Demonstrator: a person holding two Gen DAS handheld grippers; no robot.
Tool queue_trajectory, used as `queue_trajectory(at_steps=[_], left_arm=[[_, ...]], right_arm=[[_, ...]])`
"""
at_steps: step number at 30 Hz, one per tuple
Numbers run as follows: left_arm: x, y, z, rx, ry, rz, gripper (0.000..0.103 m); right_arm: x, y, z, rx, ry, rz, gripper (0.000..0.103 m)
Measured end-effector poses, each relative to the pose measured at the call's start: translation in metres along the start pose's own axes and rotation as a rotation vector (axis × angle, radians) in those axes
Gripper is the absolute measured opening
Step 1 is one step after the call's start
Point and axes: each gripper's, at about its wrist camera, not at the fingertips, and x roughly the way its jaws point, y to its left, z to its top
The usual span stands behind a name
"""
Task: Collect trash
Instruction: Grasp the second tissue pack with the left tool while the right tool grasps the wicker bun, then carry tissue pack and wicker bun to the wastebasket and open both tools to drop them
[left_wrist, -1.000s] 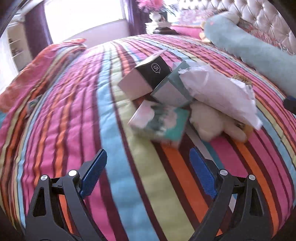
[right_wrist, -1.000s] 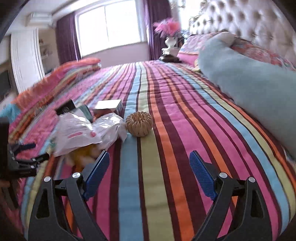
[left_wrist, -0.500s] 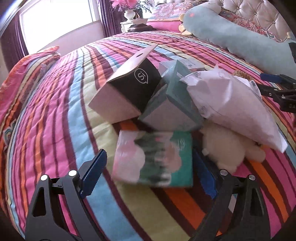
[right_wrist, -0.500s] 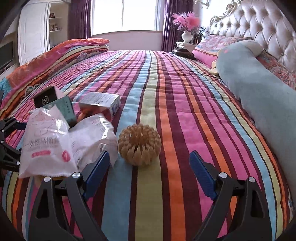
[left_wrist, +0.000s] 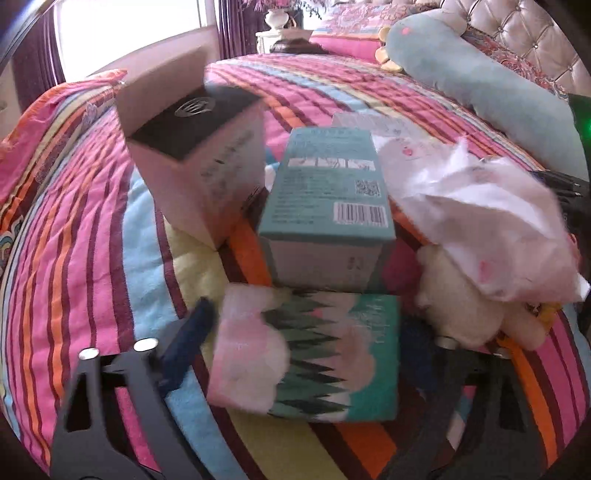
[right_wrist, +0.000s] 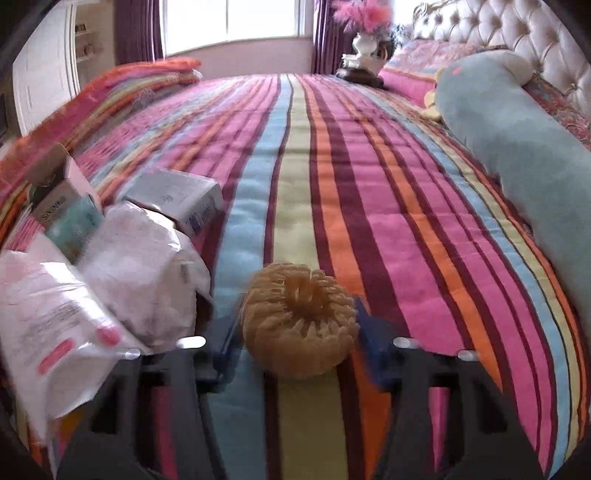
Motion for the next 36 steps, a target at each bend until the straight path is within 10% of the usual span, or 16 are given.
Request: queue_trajectory(at_steps=[9,22,28,36], left_arm=[[-0.041,-0.005,-0.039,-0.079,-0.017,-0.028,0.069],[-0.229,-0.073,-0.227,-0.110,-0.144,-0.168,0.069],[-0.262,-0.131,-0.349,-0.164,0.000,-0.289,0.069],[-0.196,-0.178,-0.448,-0.197,0.266,-0.279,0.069]], right_arm=[[-0.074,-0.022,-0.071,0.121,-0.019,0.139,0.051],[-0.253,-0.002,-0.244,0.143,-0.110,0.332,0.051],[-0.283,0.053,-0.339,0.109,0.049,0.467,0.051],[-0.229,0.099,-0.431,-0.002,0.346,0.410,0.051]])
